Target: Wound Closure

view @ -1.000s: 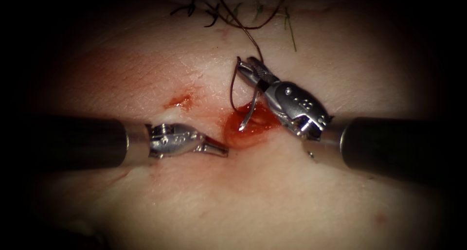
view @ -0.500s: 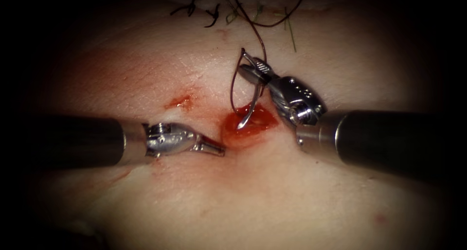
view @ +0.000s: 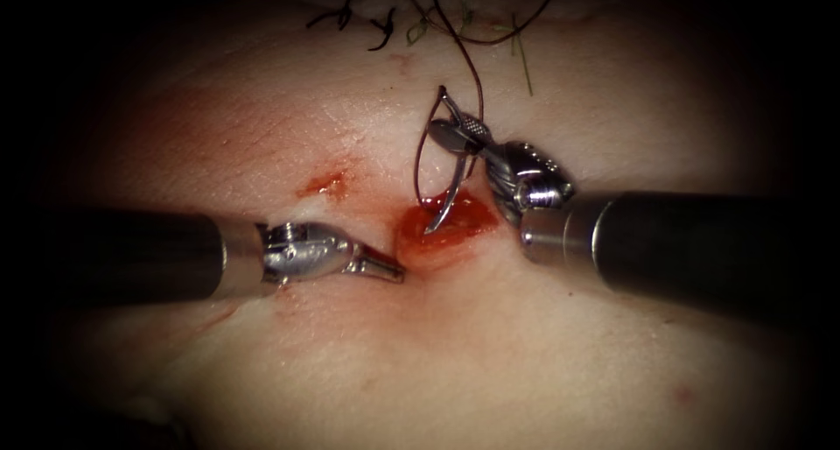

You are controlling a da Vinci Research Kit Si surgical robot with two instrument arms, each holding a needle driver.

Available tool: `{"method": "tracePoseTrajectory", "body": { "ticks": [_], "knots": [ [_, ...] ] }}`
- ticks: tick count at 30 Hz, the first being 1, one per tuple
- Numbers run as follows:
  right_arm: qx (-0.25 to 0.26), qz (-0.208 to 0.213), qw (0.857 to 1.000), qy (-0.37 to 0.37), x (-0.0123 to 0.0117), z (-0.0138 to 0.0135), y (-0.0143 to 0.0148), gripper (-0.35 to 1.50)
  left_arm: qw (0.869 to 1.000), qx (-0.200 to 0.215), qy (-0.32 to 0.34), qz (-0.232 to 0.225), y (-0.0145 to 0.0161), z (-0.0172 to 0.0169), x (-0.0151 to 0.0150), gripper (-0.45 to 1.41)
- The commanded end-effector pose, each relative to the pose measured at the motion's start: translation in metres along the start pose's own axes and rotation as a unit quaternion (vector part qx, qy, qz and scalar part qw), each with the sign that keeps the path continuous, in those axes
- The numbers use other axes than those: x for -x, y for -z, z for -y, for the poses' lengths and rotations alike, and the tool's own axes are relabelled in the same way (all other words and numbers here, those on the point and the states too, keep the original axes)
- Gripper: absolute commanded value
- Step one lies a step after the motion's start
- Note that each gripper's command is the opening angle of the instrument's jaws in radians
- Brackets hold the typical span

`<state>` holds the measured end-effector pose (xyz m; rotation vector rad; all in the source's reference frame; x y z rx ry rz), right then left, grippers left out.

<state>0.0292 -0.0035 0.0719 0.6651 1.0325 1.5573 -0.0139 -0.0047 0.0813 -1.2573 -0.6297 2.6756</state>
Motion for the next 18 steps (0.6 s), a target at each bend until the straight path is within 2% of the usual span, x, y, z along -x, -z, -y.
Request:
{"method": "tracePoseTrajectory", "body": {
  "ticks": [1, 9, 18],
  "knots": [
    [-0.002, 0.003, 0.999, -0.038, 0.0007, -0.0001, -0.0008, -0.35, 1.0, 0.001, 0.001, 0.0, -0.0009, -0.0002, 0.0003, 0.17],
    [-0.013, 0.017, 0.994, -0.111, 0.0013, 0.0, -0.0008, -0.35, 1.0, 0.001, 0.001, 0.0, -0.001, -0.0001, 0.0002, 0.17],
    [-0.028, 0.034, 0.986, -0.159, 0.002, 0.0004, -0.0011, -0.35, 1.0, 0.001, 0.001, 0.0, -0.001, -0.0002, 0.0002, 0.15]
  ]
}}
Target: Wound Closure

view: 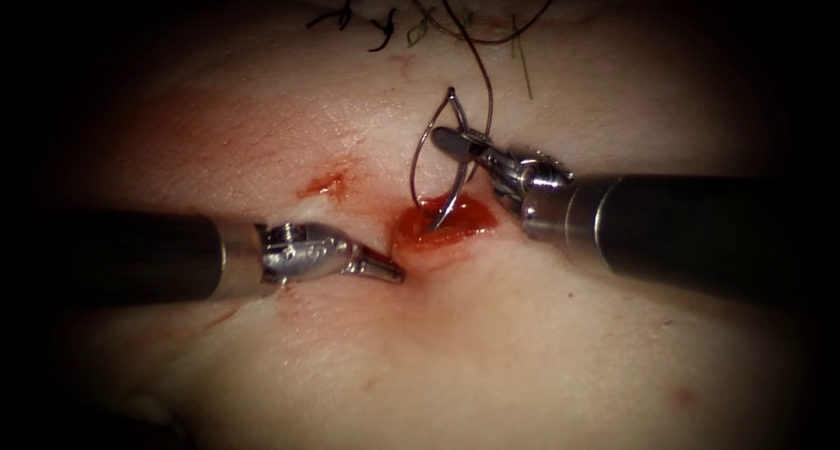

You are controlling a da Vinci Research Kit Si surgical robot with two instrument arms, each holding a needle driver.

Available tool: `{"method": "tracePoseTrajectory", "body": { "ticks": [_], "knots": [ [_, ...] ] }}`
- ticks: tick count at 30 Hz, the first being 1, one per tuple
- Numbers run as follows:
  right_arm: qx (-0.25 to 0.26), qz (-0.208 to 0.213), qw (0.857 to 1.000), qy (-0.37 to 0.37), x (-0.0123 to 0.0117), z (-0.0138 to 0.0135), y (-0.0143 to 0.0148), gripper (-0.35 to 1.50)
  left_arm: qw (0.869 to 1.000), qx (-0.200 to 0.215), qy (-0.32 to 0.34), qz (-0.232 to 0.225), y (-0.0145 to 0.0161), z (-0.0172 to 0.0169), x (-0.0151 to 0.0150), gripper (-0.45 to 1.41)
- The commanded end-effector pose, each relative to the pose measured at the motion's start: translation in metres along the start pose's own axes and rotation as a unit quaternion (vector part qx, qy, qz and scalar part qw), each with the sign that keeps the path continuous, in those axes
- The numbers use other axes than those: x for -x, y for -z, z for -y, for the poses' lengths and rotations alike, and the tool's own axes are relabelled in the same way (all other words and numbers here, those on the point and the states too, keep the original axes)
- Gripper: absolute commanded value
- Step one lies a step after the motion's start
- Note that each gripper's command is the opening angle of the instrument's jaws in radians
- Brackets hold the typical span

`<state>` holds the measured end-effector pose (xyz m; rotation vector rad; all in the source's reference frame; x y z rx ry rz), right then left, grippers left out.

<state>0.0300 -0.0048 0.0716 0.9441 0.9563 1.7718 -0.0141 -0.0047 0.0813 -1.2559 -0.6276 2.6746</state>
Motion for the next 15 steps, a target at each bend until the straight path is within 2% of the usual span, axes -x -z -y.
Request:
{"method": "tracePoseTrajectory", "body": {
  "ticks": [1, 13, 15],
  "knots": [
    [-0.003, 0.004, 1.0, -0.007, 0.0005, -0.0004, -0.0009, -0.35, 1.0, 0.002, 0.0, 0.0, -0.0009, -0.0002, 0.0003, 0.15],
    [-0.012, 0.009, 0.997, -0.08, 0.0013, -0.0007, -0.0011, -0.35, 1.0, 0.001, 0.0, 0.0, -0.001, -0.0002, 0.0002, 0.15],
    [-0.022, -0.008, 0.996, -0.081, 0.0007, -0.0004, -0.0012, -0.35, 1.0, 0.001, 0.0, 0.0, -0.001, -0.0002, 0.0002, 0.14]
  ]
}}
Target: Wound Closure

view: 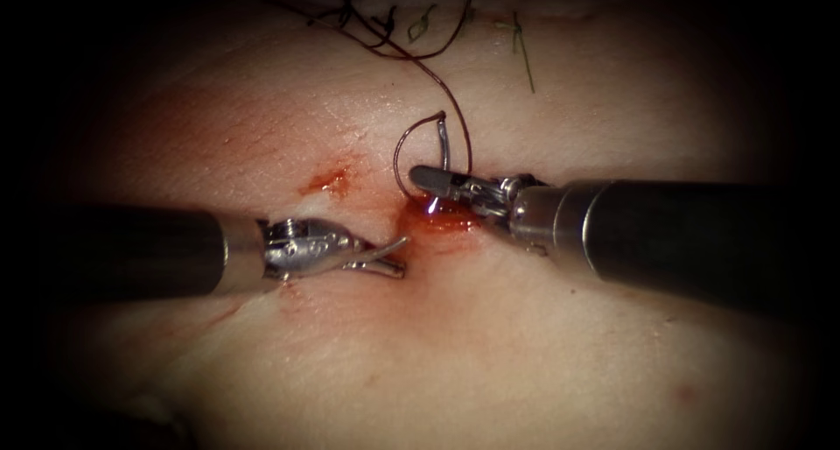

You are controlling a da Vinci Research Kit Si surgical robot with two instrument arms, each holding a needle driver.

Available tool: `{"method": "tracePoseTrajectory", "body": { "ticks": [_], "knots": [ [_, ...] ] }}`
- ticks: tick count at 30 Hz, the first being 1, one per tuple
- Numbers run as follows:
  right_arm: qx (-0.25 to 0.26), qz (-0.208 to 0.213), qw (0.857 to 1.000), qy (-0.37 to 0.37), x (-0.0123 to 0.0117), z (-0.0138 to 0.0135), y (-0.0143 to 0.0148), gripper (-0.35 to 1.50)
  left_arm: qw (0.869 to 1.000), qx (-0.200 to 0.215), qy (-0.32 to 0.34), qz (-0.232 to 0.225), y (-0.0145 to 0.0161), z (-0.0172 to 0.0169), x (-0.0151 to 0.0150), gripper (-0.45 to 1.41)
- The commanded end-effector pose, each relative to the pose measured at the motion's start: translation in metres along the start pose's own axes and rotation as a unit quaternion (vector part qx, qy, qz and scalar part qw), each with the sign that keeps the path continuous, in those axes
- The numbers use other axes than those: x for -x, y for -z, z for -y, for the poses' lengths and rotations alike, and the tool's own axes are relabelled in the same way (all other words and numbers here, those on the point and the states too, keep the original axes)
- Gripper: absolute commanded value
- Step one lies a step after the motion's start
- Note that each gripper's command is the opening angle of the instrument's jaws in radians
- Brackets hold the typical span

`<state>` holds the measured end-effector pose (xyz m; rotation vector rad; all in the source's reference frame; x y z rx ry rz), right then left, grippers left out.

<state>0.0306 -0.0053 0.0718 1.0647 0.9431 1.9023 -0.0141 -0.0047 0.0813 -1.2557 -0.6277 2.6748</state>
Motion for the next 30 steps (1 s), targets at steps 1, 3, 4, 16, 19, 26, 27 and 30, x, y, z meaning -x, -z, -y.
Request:
{"method": "tracePoseTrajectory", "body": {
  "ticks": [1, 3, 4, 16, 19, 26, 27, 30],
  "knots": [
    [-0.007, -0.009, 1.0, 0.006, -0.0001, -0.0002, -0.0007, -0.35, 1.0, 0.001, 0.0, 0.0, -0.0009, -0.0002, 0.0003, 0.14],
    [-0.008, -0.026, 0.999, 0.03, -0.0007, 0.0001, -0.0006, 0.17, 1.0, 0.002, 0.0, 0.0, -0.0009, -0.0003, 0.0003, 0.14],
    [-0.011, -0.031, 0.999, 0.033, -0.0009, 0.0002, -0.0006, 0.39, 1.0, 0.002, 0.0, 0.0, -0.0009, -0.0003, 0.0003, 0.14],
    [0.072, -0.109, 0.895, 0.426, -0.0049, 0.0027, 0.0032, 1.19, 1.0, 0.002, -0.008, 0.0, 0.0, -0.0012, 0.001, 0.15],
    [0.087, -0.102, 0.872, 0.471, -0.0054, 0.0032, 0.0047, 1.19, 1.0, -0.003, -0.026, -0.001, 0.0005, -0.0013, 0.0011, 0.17],
    [0.091, -0.002, 0.841, 0.534, -0.0045, 0.0027, 0.0076, 1.35, 0.984, -0.039, -0.137, -0.105, 0.0017, -0.0024, 0.0017, 0.49],
    [0.107, 0.02, 0.827, 0.551, -0.0039, 0.0026, 0.0077, 1.43, 0.976, -0.054, -0.163, -0.137, 0.002, -0.0029, 0.0019, 0.66],
    [0.12, 0.042, 0.817, 0.563, -0.0034, 0.0025, 0.0076, 1.48, 0.962, -0.083, -0.188, -0.18, 0.0025, -0.0029, 0.0013, 0.86]
  ]
}}
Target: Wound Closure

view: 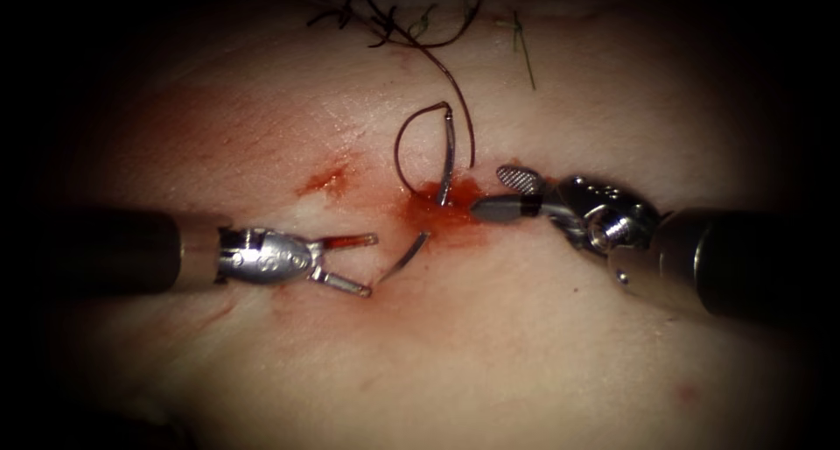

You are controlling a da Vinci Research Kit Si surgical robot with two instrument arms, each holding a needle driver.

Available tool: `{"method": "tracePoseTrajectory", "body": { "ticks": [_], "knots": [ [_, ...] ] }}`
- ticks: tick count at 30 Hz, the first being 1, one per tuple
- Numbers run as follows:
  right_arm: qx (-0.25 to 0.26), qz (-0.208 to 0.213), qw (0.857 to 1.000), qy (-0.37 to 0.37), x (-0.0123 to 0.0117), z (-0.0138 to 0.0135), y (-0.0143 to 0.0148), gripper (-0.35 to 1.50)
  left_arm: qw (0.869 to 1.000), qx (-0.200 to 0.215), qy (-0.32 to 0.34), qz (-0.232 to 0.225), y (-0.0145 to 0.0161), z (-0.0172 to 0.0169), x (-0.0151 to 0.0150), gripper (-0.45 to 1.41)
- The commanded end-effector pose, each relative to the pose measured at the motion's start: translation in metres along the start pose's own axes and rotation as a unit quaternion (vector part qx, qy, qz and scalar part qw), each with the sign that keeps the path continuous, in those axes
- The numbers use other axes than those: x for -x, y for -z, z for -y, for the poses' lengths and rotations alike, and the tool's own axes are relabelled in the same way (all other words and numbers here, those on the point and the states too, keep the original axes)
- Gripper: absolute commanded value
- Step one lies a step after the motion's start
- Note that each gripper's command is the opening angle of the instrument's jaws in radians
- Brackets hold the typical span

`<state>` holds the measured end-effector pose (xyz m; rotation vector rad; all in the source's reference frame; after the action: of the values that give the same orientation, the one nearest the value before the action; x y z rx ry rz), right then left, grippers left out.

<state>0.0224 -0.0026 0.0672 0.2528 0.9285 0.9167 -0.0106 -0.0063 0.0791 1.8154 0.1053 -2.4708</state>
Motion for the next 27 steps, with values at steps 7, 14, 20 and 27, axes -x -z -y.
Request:
{"method": "tracePoseTrajectory", "body": {
  "ticks": [7, 14, 20, 27],
  "knots": [
    [-0.005, 0.006, 0.997, 0.072, 0.0007, 0.0, -0.0008, 1.45, 0.996, -0.055, -0.046, -0.06, -0.0017, 0.0003, -0.0013, 1.13],
    [0.04, -0.004, 0.979, 0.199, -0.0025, -0.001, 0.0011, 1.43, 0.992, -0.076, -0.075, -0.071, -0.0022, 0.0016, -0.0038, 1.08],
    [0.035, -0.042, 0.98, 0.193, -0.0048, 0.0001, 0.0032, 1.46, 0.991, -0.08, -0.083, -0.07, -0.0027, 0.0019, -0.0058, 0.98],
    [-0.005, -0.042, 0.969, 0.244, -0.0066, 0.0007, 0.0035, 1.38, 0.991, -0.065, -0.085, -0.086, -0.004, 0.0027, -0.0073, 0.88]
  ]
}}
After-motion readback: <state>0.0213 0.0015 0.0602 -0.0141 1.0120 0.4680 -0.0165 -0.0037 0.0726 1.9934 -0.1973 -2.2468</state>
